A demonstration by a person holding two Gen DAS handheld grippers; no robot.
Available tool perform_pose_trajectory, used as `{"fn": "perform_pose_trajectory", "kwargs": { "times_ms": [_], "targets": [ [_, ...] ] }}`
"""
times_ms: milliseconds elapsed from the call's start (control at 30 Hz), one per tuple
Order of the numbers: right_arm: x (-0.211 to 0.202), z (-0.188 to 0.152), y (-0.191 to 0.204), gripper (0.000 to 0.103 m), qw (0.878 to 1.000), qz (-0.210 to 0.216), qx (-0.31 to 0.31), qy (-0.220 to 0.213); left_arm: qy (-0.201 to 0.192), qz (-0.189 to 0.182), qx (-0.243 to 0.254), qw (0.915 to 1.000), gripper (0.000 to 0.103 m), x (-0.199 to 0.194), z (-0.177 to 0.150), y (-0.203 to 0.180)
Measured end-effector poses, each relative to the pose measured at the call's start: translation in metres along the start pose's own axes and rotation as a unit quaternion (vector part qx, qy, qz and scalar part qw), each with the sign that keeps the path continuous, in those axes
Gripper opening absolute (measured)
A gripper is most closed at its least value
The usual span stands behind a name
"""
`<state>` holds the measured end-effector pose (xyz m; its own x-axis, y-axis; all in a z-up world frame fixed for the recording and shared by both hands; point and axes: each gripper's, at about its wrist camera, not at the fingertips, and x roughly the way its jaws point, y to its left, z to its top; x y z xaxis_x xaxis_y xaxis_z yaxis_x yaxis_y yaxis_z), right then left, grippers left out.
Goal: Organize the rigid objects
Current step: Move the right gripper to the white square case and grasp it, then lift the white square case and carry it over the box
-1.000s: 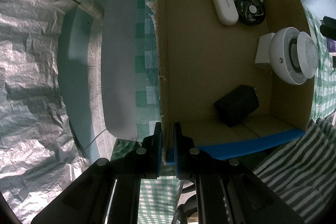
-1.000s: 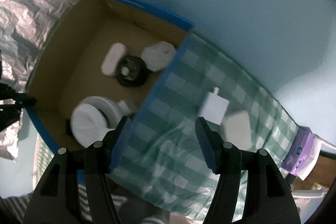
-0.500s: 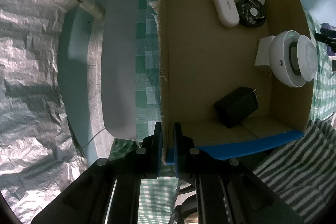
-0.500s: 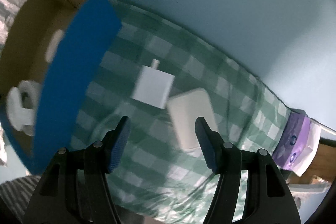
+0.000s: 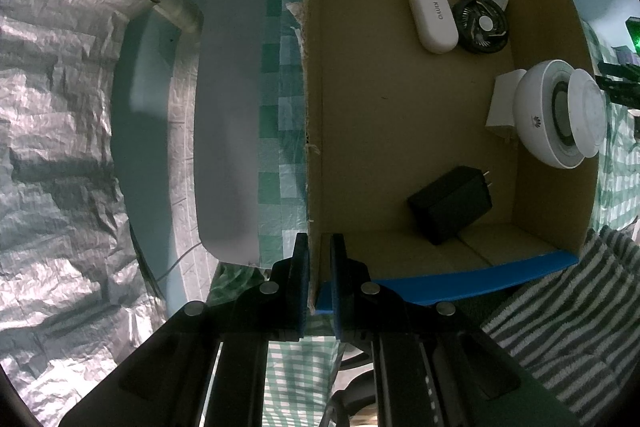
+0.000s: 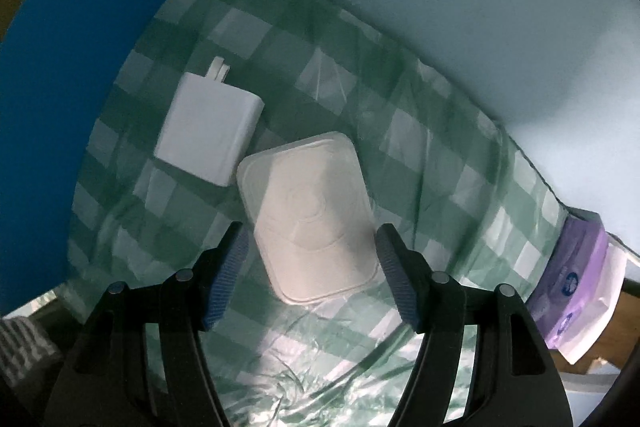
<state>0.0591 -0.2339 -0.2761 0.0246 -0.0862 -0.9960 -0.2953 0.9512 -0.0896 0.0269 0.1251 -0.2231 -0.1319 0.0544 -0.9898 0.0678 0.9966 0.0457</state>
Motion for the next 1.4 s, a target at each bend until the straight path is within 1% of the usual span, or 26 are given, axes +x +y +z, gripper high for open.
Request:
{"fn": "perform_pose_trajectory", "kwargs": {
  "times_ms": [200,367,500,633,733,767,833,967,1033,1100,1333,1400],
  "targets": [
    [0.013,0.006,-0.003,0.073,1.000,0.003,0.008,0.005,0.000,0.000,-0.001,1.0000,0.008,0.000,0.000,0.000],
    [0.018,0.010,0.003,0.071,1.000,-0.008,0.017,0.008,0.000,-0.002,-0.003,1.0000,0.008,0.000,0.000,0.000],
    [0.024,0.013,-0.001,0.069,0.999,0.007,0.043,0.023,0.000,-0.001,-0.002,1.0000,0.008,-0.001,0.001,0.000],
    [0.028,0.006,-0.001,0.069,0.995,0.022,0.088,0.046,-0.001,0.000,0.000,1.0000,0.008,-0.001,0.000,0.001],
    [0.029,-0.002,0.003,0.066,0.991,0.035,0.111,0.063,-0.001,0.000,0.000,1.0000,0.008,-0.001,0.000,0.001],
    [0.029,-0.004,0.005,0.065,0.990,0.044,0.118,0.064,0.000,0.001,0.000,1.0000,0.008,-0.001,0.000,0.001],
    [0.029,-0.006,0.006,0.065,0.989,0.051,0.125,0.056,-0.001,0.001,0.002,1.0000,0.008,0.000,0.000,0.000],
    [0.035,-0.005,0.007,0.065,0.988,0.050,0.133,0.055,0.000,-0.003,0.001,1.0000,0.008,0.001,0.001,0.000],
    [0.039,-0.005,-0.002,0.065,0.988,0.049,0.138,0.054,0.001,-0.003,0.002,1.0000,0.008,0.001,0.002,0.000],
    [0.043,-0.001,-0.004,0.065,0.987,0.048,0.142,0.052,0.001,0.000,0.006,1.0000,0.008,0.002,0.003,-0.002],
    [0.052,0.010,0.003,0.065,0.987,0.036,0.151,0.050,0.000,-0.003,0.008,1.0000,0.009,0.003,0.002,-0.001],
    [0.054,0.007,0.004,0.064,0.987,0.036,0.152,0.048,-0.001,-0.004,0.009,1.0000,0.009,0.003,0.002,-0.001]
  ]
}}
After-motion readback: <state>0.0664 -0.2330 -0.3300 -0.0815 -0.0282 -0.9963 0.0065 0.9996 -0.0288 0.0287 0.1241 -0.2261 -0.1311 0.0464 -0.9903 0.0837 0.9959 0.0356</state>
